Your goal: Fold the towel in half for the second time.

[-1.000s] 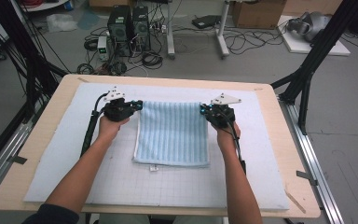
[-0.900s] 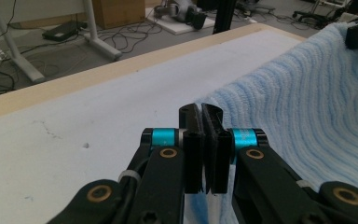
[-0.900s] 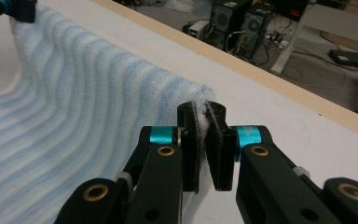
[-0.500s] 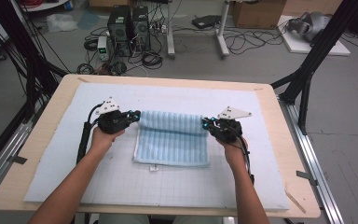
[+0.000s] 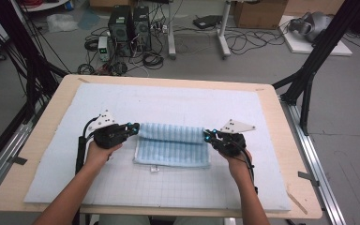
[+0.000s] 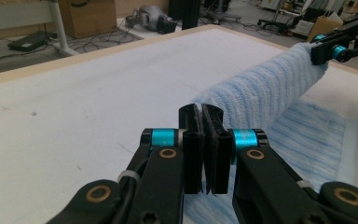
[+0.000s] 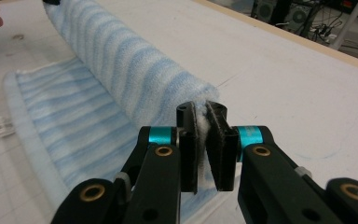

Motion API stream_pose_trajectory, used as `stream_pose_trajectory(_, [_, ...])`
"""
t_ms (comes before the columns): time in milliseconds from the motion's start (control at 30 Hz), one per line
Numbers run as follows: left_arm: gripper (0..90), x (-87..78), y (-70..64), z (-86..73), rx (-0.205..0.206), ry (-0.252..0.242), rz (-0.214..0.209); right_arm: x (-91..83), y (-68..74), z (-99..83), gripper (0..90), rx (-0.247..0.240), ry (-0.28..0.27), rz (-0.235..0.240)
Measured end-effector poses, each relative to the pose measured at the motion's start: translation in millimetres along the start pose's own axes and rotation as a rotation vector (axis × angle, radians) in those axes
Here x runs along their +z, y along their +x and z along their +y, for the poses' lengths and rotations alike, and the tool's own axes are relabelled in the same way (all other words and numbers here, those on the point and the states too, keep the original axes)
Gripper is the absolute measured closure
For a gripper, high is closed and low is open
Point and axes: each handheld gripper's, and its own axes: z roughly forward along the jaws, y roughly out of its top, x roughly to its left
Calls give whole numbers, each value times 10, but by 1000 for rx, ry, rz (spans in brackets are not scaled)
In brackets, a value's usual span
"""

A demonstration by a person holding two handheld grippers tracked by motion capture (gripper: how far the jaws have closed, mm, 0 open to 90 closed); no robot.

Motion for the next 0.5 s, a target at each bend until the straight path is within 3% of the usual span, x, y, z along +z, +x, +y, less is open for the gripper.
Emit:
stream_pose_trajectory(300, [865,-133,-135,-187,-2,44,-33,-105,169,-176,835,-4,-9,32])
stream_pose_trajectory(500, [865,-195,-227,-209,1,50,-64,-161,203,-268,835,-1,-4,39])
